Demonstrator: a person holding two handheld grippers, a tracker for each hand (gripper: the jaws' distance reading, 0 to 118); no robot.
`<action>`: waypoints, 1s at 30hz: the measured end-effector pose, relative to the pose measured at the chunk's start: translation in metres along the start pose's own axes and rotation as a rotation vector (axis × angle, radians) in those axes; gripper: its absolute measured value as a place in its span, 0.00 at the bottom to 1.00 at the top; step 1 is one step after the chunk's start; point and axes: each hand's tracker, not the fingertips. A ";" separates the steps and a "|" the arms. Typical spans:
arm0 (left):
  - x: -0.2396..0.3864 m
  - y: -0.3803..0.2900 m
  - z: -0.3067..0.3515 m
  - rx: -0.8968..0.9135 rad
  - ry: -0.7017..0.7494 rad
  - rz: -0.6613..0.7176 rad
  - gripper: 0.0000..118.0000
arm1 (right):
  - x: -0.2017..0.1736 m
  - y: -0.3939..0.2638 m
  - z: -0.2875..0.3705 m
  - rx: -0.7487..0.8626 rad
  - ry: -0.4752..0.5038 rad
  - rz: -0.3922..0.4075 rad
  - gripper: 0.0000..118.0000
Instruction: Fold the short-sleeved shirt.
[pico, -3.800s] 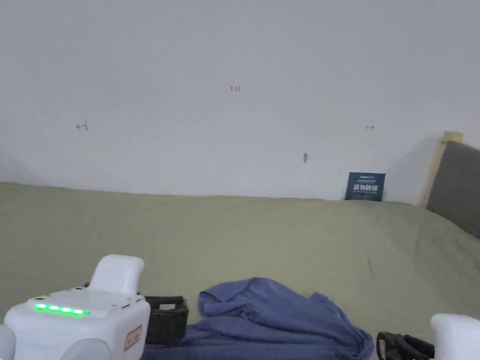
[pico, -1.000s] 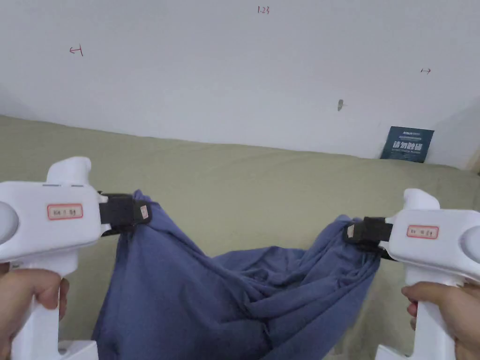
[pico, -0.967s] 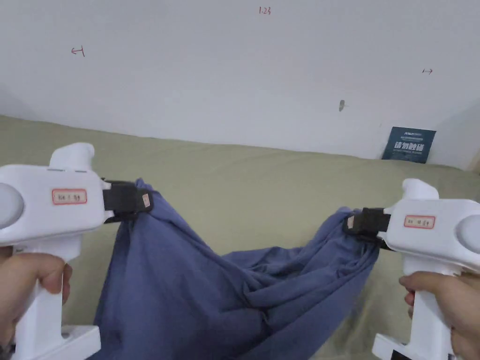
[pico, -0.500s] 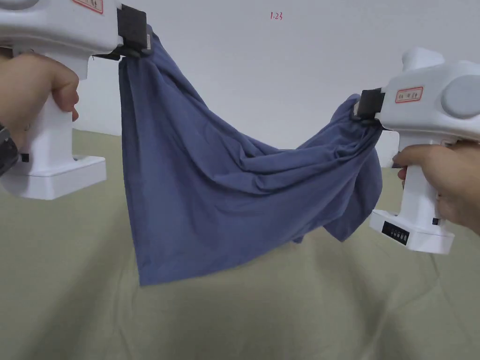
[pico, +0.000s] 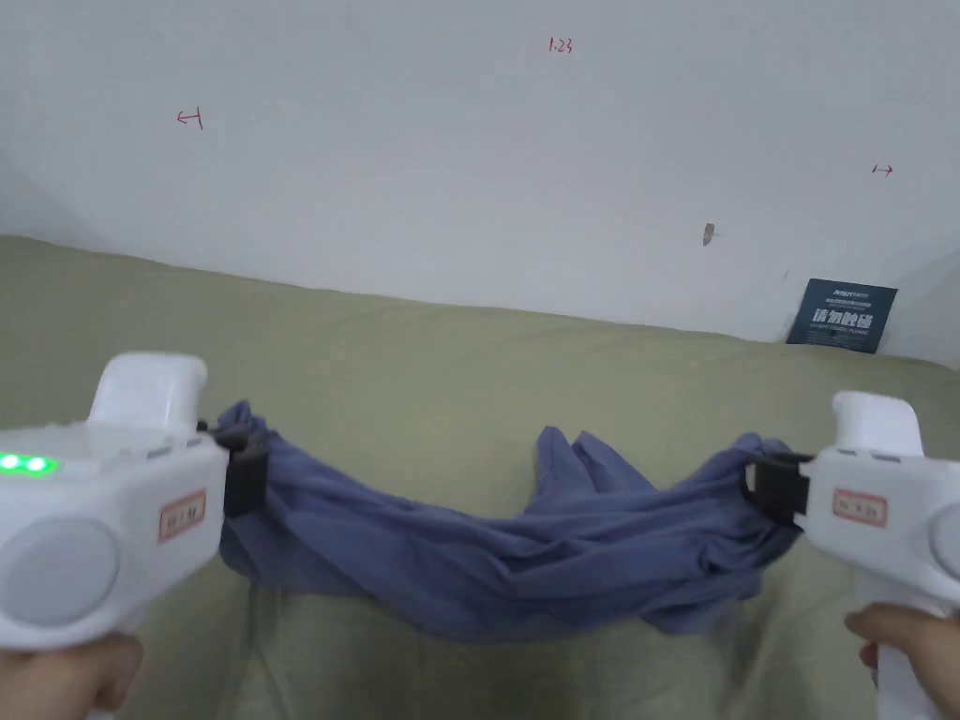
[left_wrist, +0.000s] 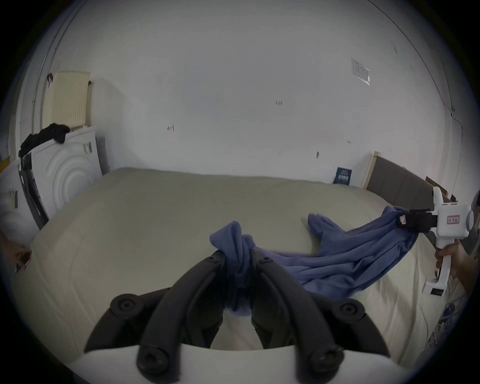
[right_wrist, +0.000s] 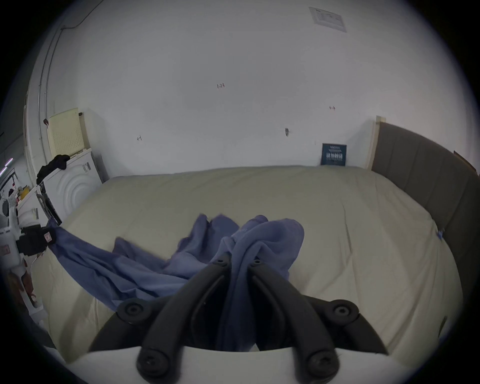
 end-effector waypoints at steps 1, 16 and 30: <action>-0.005 -0.011 0.005 -0.007 0.008 0.015 0.15 | 0.004 -0.010 0.006 -0.007 -0.005 -0.022 0.08; -0.002 -0.120 0.070 -0.272 0.091 0.011 0.15 | -0.006 -0.106 0.064 -0.216 -0.118 0.001 0.08; 0.027 -0.053 0.160 -0.126 0.136 -0.021 0.82 | -0.053 -0.079 0.192 -0.057 -0.179 0.043 0.74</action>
